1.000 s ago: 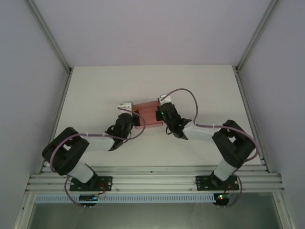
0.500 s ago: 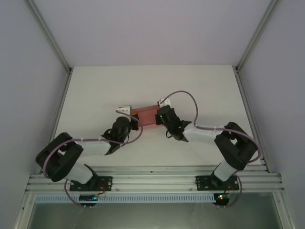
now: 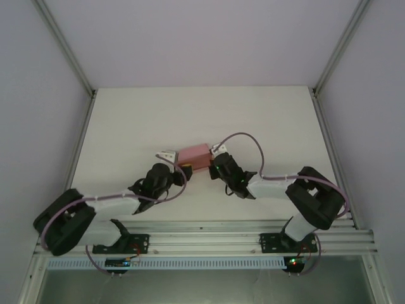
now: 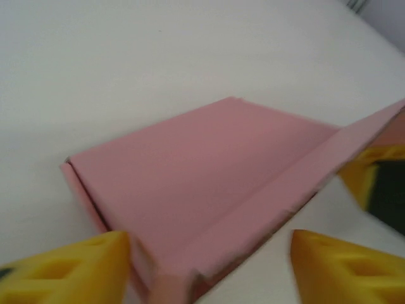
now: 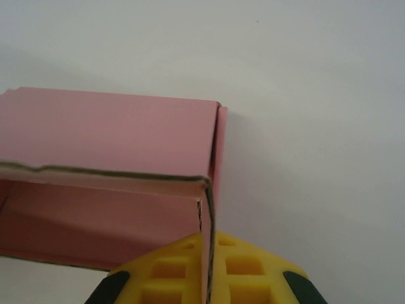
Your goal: Assemble paper box
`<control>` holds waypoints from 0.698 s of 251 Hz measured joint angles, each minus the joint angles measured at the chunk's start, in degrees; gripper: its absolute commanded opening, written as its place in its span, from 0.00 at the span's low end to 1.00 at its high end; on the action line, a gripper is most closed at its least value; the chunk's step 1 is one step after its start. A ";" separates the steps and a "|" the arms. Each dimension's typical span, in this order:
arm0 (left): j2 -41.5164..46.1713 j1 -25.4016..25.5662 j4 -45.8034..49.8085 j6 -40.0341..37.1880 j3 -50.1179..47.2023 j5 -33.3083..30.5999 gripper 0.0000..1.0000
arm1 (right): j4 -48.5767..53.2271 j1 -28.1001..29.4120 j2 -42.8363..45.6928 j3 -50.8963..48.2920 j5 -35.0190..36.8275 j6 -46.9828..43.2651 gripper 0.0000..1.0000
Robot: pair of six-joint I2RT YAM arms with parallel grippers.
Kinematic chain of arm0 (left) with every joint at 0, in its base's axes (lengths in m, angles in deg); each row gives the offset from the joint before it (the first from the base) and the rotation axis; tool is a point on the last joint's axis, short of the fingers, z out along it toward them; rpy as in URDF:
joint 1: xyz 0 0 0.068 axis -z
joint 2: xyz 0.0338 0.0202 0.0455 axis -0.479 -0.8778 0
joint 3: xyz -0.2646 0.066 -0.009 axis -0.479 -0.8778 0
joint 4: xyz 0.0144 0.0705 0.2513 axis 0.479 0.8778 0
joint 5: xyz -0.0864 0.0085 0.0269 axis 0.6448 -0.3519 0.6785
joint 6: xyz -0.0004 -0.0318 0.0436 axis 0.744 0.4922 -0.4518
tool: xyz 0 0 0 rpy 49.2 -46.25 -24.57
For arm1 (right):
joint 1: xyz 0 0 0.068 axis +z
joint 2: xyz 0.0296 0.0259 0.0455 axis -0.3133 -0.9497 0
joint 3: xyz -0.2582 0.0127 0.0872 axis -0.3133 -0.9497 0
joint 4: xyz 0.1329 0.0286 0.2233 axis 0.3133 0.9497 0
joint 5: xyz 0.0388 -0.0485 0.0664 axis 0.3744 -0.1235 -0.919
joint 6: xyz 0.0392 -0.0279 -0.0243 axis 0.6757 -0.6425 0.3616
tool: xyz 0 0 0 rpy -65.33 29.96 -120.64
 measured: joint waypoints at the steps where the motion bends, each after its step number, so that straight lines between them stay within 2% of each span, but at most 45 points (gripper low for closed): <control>1: 0.24 0.02 0.17 0.15 0.02 0.02 0.95 | 0.02 0.07 0.07 -0.02 -0.07 0.00 0.00; 7: 2.29 0.13 1.62 0.22 0.00 -0.02 1.00 | 0.00 0.22 0.17 -0.17 -0.15 -0.07 0.01; 62: 21.22 0.28 19.23 4.85 0.24 -3.67 1.00 | 0.07 0.70 0.50 -1.92 -0.57 -0.42 0.04; 98: 28.76 -0.48 31.43 9.62 1.84 -5.70 1.00 | 0.04 0.74 0.50 -2.47 -0.83 -0.44 0.04; 127: 28.20 -4.94 37.75 14.25 5.25 -3.78 1.00 | 0.04 0.74 0.50 -3.06 -1.57 -1.09 0.05; 175: 16.92 -18.84 36.20 19.78 8.28 10.86 1.00 | 0.04 0.74 0.48 -4.17 -4.11 -1.81 0.05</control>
